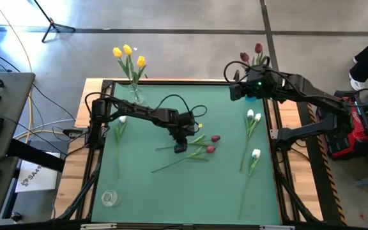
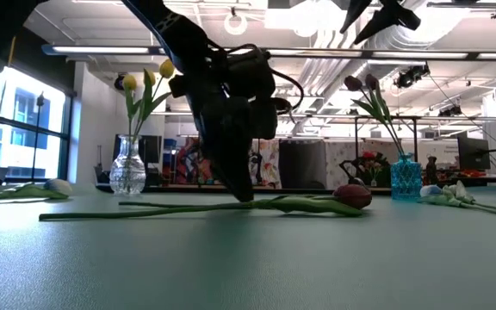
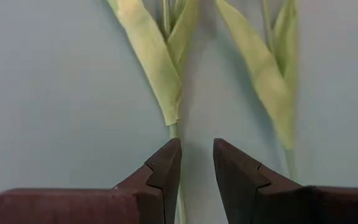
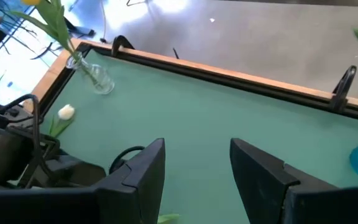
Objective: Sort flowers into vase by color
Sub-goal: Put the top red tulip into the blue vase
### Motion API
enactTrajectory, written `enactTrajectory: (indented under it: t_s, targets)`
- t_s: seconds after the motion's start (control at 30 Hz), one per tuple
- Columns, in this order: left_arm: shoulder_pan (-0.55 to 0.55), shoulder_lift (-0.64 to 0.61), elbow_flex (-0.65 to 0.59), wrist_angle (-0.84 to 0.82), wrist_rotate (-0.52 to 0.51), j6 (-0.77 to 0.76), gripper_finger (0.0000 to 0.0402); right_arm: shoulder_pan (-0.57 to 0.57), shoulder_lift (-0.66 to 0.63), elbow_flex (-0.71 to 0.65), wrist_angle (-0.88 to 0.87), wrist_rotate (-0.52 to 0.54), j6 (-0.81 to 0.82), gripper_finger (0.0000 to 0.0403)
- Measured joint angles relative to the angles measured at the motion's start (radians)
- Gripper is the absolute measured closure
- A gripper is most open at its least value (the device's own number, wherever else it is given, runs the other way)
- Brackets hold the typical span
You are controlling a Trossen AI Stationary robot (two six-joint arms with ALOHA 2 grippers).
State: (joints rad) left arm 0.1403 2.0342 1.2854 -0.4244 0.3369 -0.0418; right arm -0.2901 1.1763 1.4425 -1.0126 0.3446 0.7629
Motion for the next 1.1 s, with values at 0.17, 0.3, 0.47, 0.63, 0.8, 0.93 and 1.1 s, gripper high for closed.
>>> enactTrajectory:
  t_s: [0.17,0.3,0.47,0.63,0.8,0.93,1.1]
  targets:
    - [-0.014,0.011,0.001,0.014,-0.095,-0.006,0.0318,0.042,0.0,0.0,0.0,0.022,0.028,0.0233]
    - [-0.022,0.011,0.001,0.017,-0.167,-0.007,0.0339,0.072,0.0,0.0,0.0,0.025,0.05,0.0233]
    - [-0.021,0.012,0.001,0.028,-0.188,0.0,0.0386,0.115,0.0,0.0,0.0,0.049,0.081,0.0233]
    - [-0.018,0.011,0.0,0.043,-0.184,-0.002,0.0395,0.163,0.0,0.0,0.0,0.066,0.102,0.0233]
    - [0.012,-0.002,-0.003,0.079,-0.134,-0.059,0.0399,0.239,0.0,-0.001,-0.11,0.074,0.142,0.0233]
    - [0.051,-0.053,-0.003,0.134,-0.087,-0.108,0.0401,0.307,0.0,-0.001,-0.289,0.171,0.355,0.0233]
    - [0.103,-0.128,-0.003,0.257,-0.015,-0.167,0.0401,0.373,-0.003,-0.033,-0.32,0.24,0.495,0.0233]
